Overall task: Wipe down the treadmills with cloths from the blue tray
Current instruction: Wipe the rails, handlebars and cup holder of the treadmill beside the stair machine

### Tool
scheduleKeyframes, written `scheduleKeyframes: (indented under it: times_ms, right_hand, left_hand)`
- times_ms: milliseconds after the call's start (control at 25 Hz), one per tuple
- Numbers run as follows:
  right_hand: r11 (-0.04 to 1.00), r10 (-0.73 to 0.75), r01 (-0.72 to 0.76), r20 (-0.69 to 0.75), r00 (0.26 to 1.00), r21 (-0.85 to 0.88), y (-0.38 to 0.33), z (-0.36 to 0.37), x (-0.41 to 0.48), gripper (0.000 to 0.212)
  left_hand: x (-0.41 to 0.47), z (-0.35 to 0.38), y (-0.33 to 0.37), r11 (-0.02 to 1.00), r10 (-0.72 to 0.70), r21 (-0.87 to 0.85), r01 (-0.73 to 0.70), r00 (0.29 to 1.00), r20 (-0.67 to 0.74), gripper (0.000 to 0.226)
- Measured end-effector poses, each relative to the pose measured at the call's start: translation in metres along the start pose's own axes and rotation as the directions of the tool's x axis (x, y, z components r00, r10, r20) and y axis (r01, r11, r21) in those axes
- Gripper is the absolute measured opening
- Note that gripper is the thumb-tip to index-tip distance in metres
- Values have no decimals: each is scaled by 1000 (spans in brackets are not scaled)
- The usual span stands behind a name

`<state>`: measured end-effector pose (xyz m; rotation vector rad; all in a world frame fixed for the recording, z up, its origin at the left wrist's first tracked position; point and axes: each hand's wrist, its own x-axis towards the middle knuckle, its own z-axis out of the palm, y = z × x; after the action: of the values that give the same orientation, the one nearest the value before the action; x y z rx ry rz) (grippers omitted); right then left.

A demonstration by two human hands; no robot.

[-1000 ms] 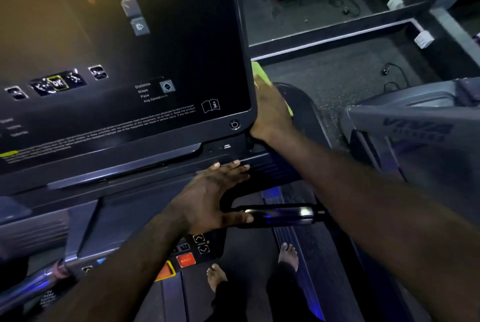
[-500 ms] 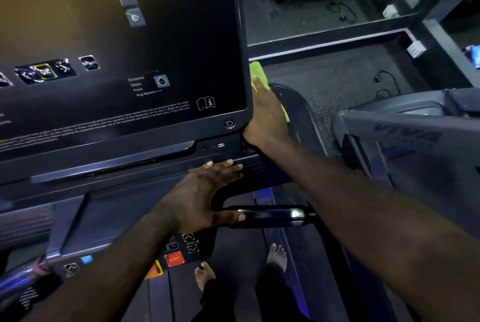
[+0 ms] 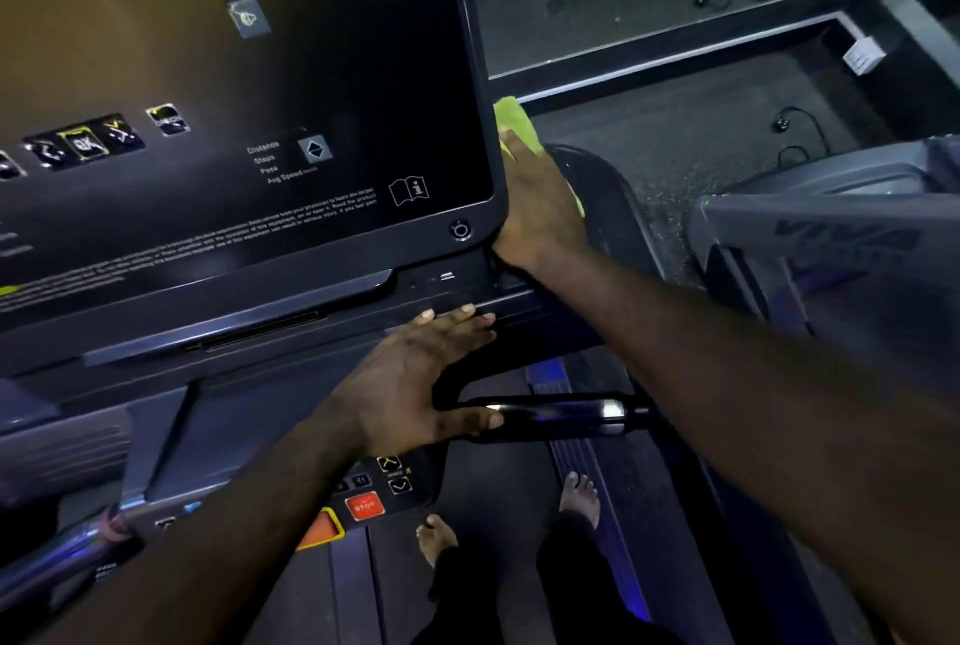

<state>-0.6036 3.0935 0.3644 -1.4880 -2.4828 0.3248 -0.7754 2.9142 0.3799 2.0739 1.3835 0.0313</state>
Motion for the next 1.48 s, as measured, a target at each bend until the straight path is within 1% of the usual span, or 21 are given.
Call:
scheduleKeyframes:
  times_ms: [80,160,200,280,320,360,400,480,520,600,640,680,760,800,880,960,1080,1200,1280,1360,1480]
  right_hand:
    - [996,-88,89,-55,995,8,7,2,-54,55]
    - [982,-180,179,-18,983,-53,38,-12,-79,55]
    - [986,-162,163,24,987,-34,54,-21,-71,60]
    - [999,-9,6,86,996,31,65,-29,-28,71]
    - [997,51,-56,100,994,49,60,-28,-3,72]
    - [994,73,-82,112,991,76,51,-26,17,68]
    - [992,60,-75,146,987,97,40,-25,30,58]
    - [991,-3,-29,236,972,131,17,-30,48,26]
    - [993,-41,8,284,958,117,11,-32,53,16]
    - [996,-69,48,315,947,72,10,-35,53,12]
    - [999,-44,32,292,956,44,14,-35,54,22]
    - [998,21,-34,244,970,48,22,-35,54,34]
    - [968,168,-190,136,976,165,43,-39,41,50]
    - [949,214,-230,97,972,215,54,-39,32,55]
    - [930,267,-266,34,963,255,69,-36,8,60]
    - [930,303,-300,19,953,210,69,-32,-20,60]
    - [951,301,-300,0,954,68,48,-24,-77,58]
    - [978,182,-190,-91,979,-91,13,-2,-120,55]
    - [978,121,-130,-64,991,-164,-10,8,-115,51]
    - [970,135,-130,14,991,-204,-22,6,-94,49]
    - [967,185,-162,104,977,-195,-17,-9,-70,56]
  left_hand:
    - [-2,0,3,1000,9,8,-9,1000,8,99]
    - [-2,-2,4,1000,18,4,-18,1000,16,99]
    - [-2,-3,4,1000,15,-10,-15,1000,12,99]
    - [-1,-2,-1,1000,10,-27,-10,1000,2,97]
    - [-1,0,-2,999,17,-28,-17,1000,-6,96]
    - [0,1,-2,999,31,-24,-31,999,-16,96]
    - [-1,2,-2,999,37,-29,-38,999,-19,95]
    - [0,-1,-4,999,27,-32,-27,1000,-10,94]
    - [0,-1,-2,999,21,-26,-22,1000,-7,93]
    - [-1,-1,0,1000,21,-8,-21,1000,9,94]
    - [-1,-1,-1,1000,15,-4,-15,1000,13,94]
    - [0,0,-1,1000,16,4,-16,1000,20,95]
    - [0,3,-4,999,29,14,-29,1000,6,97]
    - [-1,4,-6,999,35,15,-35,999,-8,99]
    - [-1,4,-6,998,52,25,-52,999,-14,103]
    - [-1,2,-4,997,69,44,-68,997,-18,109]
    - [1,1,-3,996,78,53,-78,997,-4,107]
    - [2,-1,-2,996,75,43,-74,997,-1,109]
    - [0,-3,1,995,89,48,-88,996,-5,109]
    - [-1,-4,2,995,82,62,-81,996,-18,109]
    - [1,-4,5,989,88,117,-89,996,17,111]
